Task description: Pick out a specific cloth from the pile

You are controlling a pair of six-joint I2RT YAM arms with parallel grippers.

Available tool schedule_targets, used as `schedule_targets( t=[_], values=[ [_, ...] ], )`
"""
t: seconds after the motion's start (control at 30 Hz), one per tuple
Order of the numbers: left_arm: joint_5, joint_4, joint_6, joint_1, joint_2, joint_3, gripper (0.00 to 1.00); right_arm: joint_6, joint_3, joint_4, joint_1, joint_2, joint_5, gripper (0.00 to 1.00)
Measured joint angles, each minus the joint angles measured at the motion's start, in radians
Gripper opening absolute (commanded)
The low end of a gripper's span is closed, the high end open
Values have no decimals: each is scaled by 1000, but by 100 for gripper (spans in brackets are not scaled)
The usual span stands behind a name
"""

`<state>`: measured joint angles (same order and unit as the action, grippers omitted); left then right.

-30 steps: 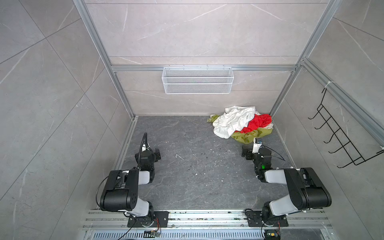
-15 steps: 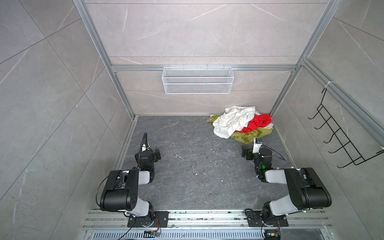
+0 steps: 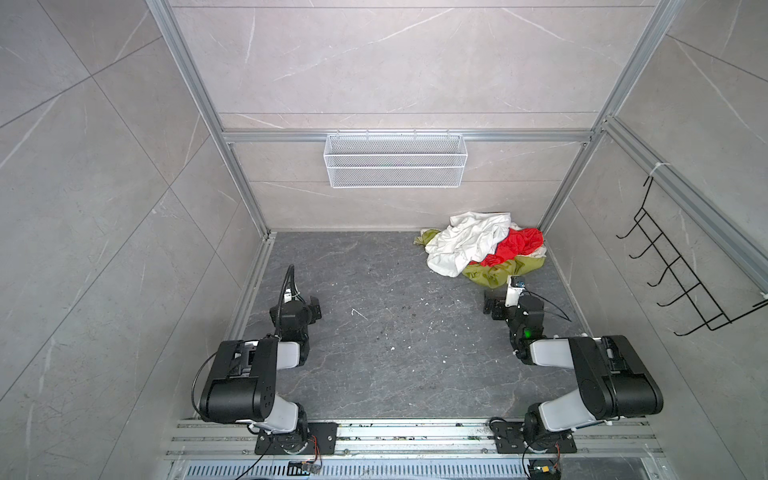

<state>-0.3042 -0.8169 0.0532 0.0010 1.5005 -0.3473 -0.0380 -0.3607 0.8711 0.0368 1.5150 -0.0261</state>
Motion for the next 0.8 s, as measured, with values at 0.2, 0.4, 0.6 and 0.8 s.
schedule_targets(
  t=[0.2,0.4,0.6,0.8],
  values=[
    [0,0,0,0,0,0,100,0,0,0,0,0,-4,100],
    [-4,-3,-2,-8,-6,5,100,-5,-7,-106,18,-80,-62,100],
    [-18,-36,-19,-46,-18,41,100,-61,-106,-341,34,-278,-152,100],
    [-87,59,-47,-101,-145,37,100,-108,-229,-482,39,-319,-166,100]
  ],
)
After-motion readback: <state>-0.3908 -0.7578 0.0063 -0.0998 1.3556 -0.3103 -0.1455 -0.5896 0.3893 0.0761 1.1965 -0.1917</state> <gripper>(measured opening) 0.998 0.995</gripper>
